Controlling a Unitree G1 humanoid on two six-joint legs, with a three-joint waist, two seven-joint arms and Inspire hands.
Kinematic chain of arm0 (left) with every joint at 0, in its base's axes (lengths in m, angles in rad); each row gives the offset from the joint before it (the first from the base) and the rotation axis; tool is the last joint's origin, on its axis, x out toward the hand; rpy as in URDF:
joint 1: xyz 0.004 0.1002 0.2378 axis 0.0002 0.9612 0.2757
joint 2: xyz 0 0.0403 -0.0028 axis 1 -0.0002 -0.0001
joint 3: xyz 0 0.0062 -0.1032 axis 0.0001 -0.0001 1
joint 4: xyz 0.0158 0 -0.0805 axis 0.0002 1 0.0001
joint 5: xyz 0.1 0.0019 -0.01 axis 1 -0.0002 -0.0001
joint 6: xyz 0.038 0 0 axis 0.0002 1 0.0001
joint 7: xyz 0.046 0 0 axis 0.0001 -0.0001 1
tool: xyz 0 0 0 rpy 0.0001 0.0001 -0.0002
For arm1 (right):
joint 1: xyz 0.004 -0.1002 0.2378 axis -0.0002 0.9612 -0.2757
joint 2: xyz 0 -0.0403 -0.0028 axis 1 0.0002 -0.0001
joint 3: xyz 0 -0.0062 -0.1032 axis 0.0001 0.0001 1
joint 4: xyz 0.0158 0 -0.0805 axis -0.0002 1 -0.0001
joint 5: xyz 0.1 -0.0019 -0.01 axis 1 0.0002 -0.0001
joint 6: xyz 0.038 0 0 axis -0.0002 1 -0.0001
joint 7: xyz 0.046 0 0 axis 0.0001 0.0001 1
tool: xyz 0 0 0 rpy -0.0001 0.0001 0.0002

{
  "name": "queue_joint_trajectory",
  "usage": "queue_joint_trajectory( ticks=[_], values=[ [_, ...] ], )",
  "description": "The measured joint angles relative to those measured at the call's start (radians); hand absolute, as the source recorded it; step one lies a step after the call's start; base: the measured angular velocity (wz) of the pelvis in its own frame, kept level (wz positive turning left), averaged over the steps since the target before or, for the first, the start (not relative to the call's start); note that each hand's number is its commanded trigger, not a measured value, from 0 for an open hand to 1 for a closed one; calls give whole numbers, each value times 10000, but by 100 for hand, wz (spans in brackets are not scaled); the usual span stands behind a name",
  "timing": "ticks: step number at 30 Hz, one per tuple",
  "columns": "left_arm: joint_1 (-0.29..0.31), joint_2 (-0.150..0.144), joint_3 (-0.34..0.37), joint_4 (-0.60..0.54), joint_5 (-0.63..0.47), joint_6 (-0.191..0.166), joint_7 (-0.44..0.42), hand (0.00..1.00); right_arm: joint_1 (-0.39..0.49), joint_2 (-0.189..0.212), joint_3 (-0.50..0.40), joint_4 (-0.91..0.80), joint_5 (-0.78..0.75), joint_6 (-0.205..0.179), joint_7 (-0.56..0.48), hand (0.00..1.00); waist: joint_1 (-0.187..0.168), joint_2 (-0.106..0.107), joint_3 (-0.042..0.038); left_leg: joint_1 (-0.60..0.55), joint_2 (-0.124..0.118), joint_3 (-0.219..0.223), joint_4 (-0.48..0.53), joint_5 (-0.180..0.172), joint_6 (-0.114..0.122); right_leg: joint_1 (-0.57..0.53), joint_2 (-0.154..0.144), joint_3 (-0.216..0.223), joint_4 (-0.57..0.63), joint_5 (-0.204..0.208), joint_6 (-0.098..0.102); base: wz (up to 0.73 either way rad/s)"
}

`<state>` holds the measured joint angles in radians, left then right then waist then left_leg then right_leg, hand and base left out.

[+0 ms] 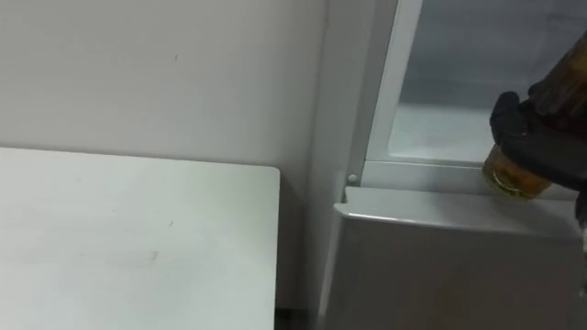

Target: Put the bottle in the upper fridge

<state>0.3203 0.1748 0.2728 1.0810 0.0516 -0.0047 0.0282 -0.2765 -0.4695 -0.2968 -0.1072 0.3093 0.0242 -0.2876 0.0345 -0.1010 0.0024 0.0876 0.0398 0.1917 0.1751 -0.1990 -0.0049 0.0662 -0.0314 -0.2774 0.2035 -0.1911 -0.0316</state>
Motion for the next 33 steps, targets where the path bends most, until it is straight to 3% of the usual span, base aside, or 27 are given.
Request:
queue_joint_trajectory(
  ticks=[9, 14, 21, 25, 33],
  values=[
    [35, 18, 19, -271, 8, 169, -20, 0, -2, -162, 10, 88, -6, 5, -280, 100, 52, 13, -8, -145, 1, -7, 77, -1, 1, -150, 0, 7, 6, -3, -3, 1],
    [28, 19, 13, -671, 8, 215, -17, 0, -212, -530, 40, 110, -23, 237, -513, 100, 108, 18, -14, -141, 3, 11, 86, 0, 2, -158, 7, 34, 26, -2, -4, -2],
    [30, 19, 9, -824, -4, 272, -15, 0, -664, -555, 57, 199, -52, 291, -877, 100, 211, 10, -19, -85, -1, -19, 96, 0, 1, -133, 16, 133, 13, -2, -4, -4],
    [48, 24, 9, -804, 6, 448, -85, 0, -970, -554, 117, 269, -35, 643, -959, 100, 260, -3, -20, -83, -6, -29, 95, 0, 1, -124, 13, 123, 17, -2, -4, 0],
    [44, 30, 9, -813, 95, 626, -198, 0, -1688, -554, 500, 1563, 183, 773, -843, 100, 328, -76, -22, -66, -19, -86, 130, 0, 2, -52, -11, -4, 15, -1, -5, 3]
  ],
)
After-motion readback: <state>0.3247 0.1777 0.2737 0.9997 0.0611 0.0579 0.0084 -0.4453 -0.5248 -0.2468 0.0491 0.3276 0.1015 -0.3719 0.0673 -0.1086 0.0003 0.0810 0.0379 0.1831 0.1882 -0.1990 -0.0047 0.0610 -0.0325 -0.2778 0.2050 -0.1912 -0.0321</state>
